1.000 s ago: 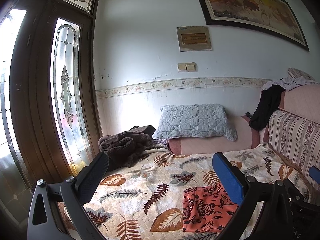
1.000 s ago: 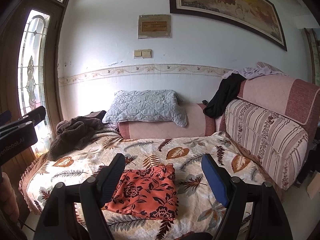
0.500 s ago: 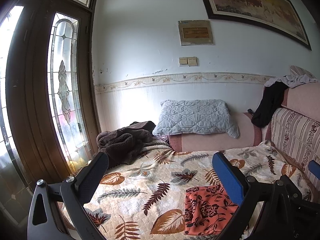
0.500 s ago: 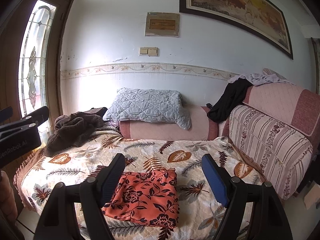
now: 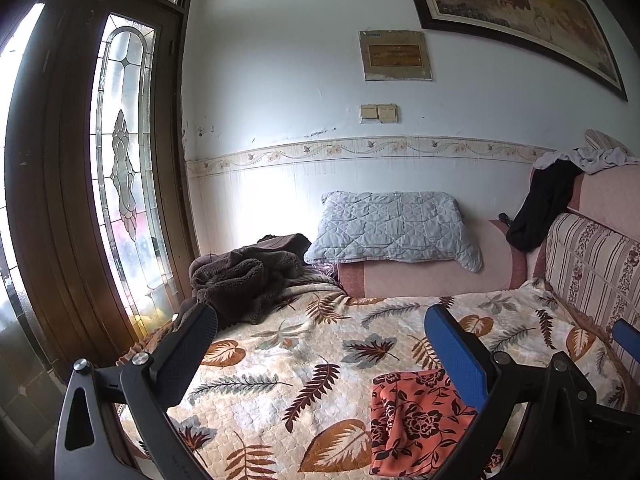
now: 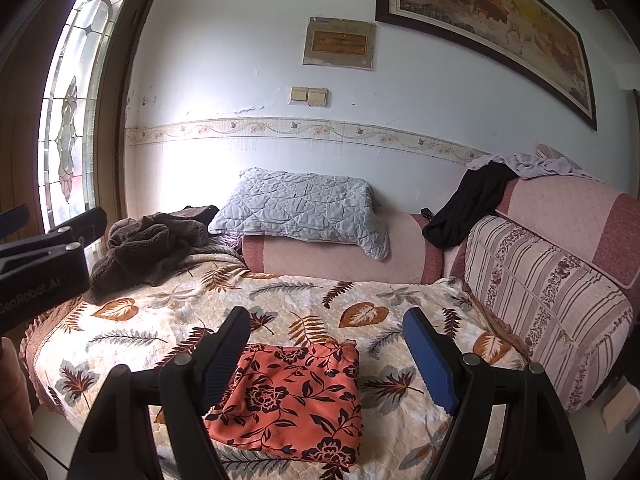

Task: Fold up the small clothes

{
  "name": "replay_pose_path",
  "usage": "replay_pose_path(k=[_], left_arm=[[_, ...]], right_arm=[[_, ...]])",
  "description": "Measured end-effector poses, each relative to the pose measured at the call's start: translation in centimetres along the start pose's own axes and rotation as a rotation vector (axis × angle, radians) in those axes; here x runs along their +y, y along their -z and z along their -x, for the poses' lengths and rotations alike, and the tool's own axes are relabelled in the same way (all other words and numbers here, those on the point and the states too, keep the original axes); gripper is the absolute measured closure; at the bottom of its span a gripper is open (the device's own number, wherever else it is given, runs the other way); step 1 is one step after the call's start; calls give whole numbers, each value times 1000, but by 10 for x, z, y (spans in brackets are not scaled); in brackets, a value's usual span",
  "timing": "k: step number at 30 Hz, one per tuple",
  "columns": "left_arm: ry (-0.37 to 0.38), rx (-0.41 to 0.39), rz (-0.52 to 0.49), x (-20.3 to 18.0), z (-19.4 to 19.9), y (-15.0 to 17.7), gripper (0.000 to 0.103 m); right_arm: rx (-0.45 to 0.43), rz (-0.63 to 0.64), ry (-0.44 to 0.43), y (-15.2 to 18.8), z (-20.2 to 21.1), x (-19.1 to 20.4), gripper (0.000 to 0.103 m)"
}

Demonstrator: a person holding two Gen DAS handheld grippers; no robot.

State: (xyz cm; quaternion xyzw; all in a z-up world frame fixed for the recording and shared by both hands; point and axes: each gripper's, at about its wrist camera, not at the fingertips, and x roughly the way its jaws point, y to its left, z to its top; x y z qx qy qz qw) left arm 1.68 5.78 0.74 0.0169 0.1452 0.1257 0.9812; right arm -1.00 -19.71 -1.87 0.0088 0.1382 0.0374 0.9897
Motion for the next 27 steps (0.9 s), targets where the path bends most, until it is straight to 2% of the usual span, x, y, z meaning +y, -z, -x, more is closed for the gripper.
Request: replay_pose_path(k=[27], left_arm=[[-6, 36, -5, -4, -28, 2, 0]], right_arm=[[36, 1, -22, 3, -32, 9, 22]])
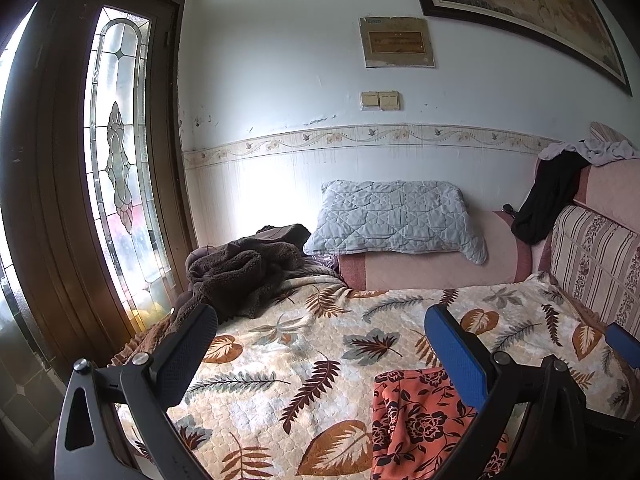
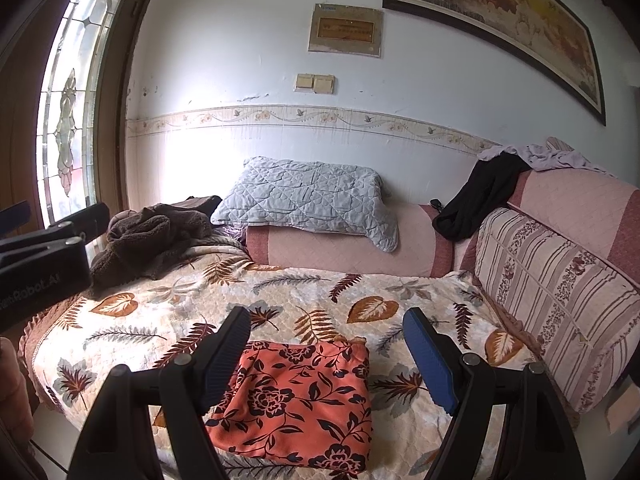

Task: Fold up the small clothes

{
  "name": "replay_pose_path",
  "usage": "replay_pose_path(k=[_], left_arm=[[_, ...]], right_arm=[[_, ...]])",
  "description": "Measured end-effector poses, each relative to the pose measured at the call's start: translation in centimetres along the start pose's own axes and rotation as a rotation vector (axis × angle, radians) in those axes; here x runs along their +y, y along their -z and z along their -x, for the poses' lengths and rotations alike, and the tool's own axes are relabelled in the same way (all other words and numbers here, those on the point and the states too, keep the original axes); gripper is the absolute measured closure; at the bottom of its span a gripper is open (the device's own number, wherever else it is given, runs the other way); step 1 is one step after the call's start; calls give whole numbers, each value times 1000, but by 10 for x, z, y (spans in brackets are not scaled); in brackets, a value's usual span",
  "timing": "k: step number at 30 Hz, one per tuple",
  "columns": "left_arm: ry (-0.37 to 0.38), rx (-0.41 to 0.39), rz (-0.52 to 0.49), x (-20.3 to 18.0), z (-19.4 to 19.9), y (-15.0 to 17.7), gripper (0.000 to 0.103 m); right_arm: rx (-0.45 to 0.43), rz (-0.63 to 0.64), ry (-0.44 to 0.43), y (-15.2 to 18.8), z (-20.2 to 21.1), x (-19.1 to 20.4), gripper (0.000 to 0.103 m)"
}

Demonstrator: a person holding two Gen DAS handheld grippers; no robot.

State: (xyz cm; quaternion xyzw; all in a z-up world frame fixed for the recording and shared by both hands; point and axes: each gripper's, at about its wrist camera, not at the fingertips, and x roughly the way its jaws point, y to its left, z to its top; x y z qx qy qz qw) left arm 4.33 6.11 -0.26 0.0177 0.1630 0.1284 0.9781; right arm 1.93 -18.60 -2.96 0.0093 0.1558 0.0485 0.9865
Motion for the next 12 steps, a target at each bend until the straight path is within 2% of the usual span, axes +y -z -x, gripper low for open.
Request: replay_pose_path(k=[12], left_arm=[[-11, 32, -3, -5, -33, 2, 0]], right_arm=[[35, -5, -7, -2, -35, -2, 22]])
